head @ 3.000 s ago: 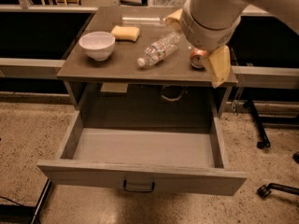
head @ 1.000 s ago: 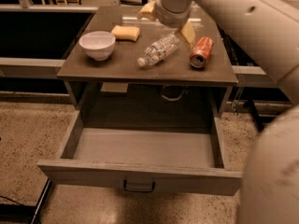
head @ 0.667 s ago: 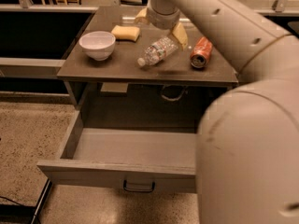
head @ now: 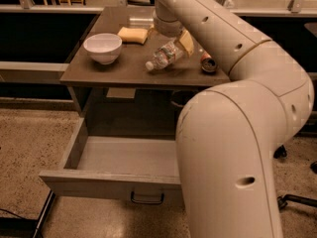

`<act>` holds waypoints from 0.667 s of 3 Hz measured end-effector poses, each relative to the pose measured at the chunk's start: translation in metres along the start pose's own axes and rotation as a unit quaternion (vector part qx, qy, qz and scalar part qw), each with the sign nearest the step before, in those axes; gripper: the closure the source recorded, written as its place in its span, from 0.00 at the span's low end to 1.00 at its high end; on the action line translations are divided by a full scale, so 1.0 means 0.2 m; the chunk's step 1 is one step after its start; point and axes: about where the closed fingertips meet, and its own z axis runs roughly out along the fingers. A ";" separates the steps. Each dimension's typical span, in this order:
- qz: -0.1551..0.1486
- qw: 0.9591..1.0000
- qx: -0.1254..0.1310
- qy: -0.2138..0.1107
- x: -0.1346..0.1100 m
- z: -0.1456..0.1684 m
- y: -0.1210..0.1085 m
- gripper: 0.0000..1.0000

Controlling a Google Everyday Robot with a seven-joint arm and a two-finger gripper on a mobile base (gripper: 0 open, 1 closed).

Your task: Place water bottle into top drawer

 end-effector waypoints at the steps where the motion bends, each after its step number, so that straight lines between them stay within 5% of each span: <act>1: 0.004 1.000 -0.017 -0.012 -0.02 0.08 0.03 0.30; 2: 0.006 0.999 -0.028 -0.022 -0.04 0.13 0.04 0.46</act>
Offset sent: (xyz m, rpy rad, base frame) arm -0.0040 -0.0071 -0.0314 -0.0193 0.1036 -0.0368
